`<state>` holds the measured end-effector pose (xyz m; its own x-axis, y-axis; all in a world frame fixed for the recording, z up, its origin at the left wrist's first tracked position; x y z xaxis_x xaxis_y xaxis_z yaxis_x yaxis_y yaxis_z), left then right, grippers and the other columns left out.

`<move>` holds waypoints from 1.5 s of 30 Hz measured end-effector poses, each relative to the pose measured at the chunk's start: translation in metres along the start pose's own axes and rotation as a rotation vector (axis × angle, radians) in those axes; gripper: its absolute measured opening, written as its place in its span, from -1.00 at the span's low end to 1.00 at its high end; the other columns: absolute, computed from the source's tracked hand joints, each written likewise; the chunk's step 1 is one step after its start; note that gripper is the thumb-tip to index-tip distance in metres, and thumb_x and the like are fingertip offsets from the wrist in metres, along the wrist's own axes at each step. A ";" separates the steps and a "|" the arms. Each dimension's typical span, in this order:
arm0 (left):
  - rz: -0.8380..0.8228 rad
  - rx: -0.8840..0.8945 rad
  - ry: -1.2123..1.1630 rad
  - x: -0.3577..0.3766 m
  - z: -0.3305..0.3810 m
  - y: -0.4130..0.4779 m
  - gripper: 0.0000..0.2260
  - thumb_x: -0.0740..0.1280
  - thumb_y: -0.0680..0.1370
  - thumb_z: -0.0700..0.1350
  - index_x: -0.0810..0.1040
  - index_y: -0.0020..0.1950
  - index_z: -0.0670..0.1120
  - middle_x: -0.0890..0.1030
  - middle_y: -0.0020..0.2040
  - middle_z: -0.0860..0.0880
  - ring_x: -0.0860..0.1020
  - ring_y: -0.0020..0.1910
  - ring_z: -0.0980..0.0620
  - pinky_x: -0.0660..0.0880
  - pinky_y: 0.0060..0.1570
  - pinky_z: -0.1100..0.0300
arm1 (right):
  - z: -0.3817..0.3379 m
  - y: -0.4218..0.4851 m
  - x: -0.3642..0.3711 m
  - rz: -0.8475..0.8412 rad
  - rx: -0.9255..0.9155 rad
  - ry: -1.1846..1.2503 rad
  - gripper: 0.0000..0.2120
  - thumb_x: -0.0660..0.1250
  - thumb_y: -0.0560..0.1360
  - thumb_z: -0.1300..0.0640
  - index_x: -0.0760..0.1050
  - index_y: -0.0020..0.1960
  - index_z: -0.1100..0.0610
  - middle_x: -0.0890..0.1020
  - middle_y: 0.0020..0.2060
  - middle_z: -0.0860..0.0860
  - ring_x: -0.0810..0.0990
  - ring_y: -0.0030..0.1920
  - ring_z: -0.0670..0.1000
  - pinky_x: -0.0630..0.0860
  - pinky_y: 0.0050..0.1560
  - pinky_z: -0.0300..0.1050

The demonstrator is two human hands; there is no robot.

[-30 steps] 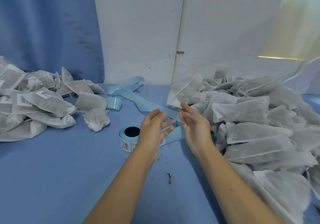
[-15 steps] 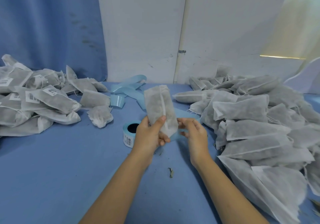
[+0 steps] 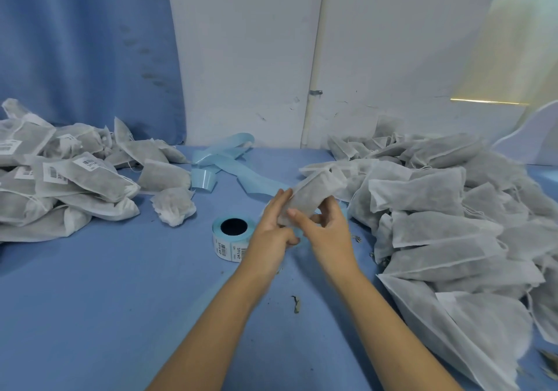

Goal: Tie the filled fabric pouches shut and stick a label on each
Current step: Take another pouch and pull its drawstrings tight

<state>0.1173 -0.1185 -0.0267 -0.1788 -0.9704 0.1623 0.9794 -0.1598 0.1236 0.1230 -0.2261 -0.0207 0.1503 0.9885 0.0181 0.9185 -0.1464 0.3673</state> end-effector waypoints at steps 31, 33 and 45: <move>0.435 0.206 0.067 -0.024 0.019 -0.005 -0.87 0.34 0.55 -0.26 0.61 -0.10 -0.04 0.69 -0.16 -0.08 0.67 -0.20 0.00 0.54 -0.26 0.33 | -0.018 -0.015 -0.006 0.251 -0.323 -0.221 -0.47 0.22 0.40 0.31 0.32 0.17 -0.25 0.47 0.13 -0.36 0.54 -0.17 -0.08 0.44 -0.24 -0.32; 0.429 0.197 0.064 -0.025 0.018 -0.004 -0.88 0.34 0.55 -0.26 0.60 -0.10 -0.06 0.68 -0.12 -0.13 0.67 -0.18 -0.02 0.58 -0.22 0.28 | -0.020 -0.011 -0.004 0.098 -0.292 -0.159 -0.36 0.22 0.46 0.35 0.25 0.32 -0.27 0.40 0.24 -0.42 0.59 -0.14 0.00 0.55 -0.17 -0.22; 0.568 0.131 0.278 -0.038 0.015 -0.006 -0.71 0.34 0.55 0.02 0.45 -0.31 -0.10 0.57 -0.37 -0.09 0.53 -0.49 0.04 0.46 -0.38 0.16 | -0.005 -0.001 -0.006 0.202 -0.028 -0.166 -0.95 0.41 0.50 0.18 0.60 -0.10 0.05 0.68 -0.19 -0.09 0.60 -0.22 -0.25 0.45 -0.18 -0.46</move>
<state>0.1167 -0.0781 -0.0192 0.4120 -0.9110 -0.0198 0.8917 0.3986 0.2144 0.1188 -0.2315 -0.0163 0.3899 0.9190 -0.0581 0.8536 -0.3370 0.3973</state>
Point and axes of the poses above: each hand's wrist, its own y-axis towards the middle knuckle, its own x-axis out of the palm, z = x × y, the point moved 4 cm from there along y, towards the middle knuckle
